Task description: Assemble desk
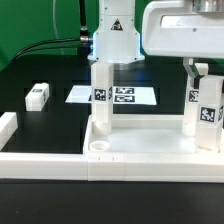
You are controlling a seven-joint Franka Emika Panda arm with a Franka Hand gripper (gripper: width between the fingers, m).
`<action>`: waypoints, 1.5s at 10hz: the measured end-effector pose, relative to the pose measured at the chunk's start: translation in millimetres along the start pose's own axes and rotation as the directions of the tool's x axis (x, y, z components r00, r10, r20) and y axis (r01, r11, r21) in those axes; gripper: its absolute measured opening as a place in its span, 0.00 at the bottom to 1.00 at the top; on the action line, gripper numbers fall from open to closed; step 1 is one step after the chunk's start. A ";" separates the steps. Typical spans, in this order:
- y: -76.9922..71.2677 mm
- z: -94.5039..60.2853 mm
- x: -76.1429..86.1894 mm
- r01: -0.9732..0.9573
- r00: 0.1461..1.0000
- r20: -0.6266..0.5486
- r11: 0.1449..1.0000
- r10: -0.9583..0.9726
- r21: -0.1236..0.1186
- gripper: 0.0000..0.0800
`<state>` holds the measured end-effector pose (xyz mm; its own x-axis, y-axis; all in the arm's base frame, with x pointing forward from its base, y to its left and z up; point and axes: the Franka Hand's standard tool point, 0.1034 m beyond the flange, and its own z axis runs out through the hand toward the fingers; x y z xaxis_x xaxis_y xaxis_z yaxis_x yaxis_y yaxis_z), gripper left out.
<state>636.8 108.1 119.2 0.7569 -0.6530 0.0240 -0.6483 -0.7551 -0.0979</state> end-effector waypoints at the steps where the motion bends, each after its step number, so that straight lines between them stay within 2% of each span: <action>1: 0.8 0.2 0.2 -0.119 0.993 0.012 0.993 0.119 0.010 0.36; 3: 1.5 0.4 0.9 -0.373 0.928 0.025 0.928 0.372 0.007 0.36; 5: 1.7 0.8 1.8 -0.472 0.881 0.033 0.882 0.471 0.004 0.36; 6: 1.6 1.0 1.5 -0.493 0.870 0.033 0.870 0.493 0.003 0.47; 7: 1.7 1.0 1.5 -0.470 0.882 0.032 0.883 0.470 0.003 0.47; 8: 1.3 1.0 0.8 -0.406 0.914 0.028 0.914 0.406 0.002 0.70; 9: -0.3 1.1 -0.8 -0.373 0.928 0.028 0.928 0.372 0.004 0.78; 10: -0.8 1.3 -1.9 -0.245 0.969 0.020 0.969 0.245 0.001 0.78; 12: -2.6 1.3 -3.8 -0.058 0.998 0.018 0.998 0.058 0.002 0.81; 15: -5.8 0.1 -3.3 0.248 0.969 0.001 0.969 -0.248 -0.002 0.81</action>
Offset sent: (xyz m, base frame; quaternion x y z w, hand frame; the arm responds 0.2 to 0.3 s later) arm 0.0003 0.0013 -0.0017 -0.0264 -0.0536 0.1920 0.9796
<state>638.1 114.7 119.7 0.8939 -0.4457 0.0469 -0.4408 -0.8933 -0.0874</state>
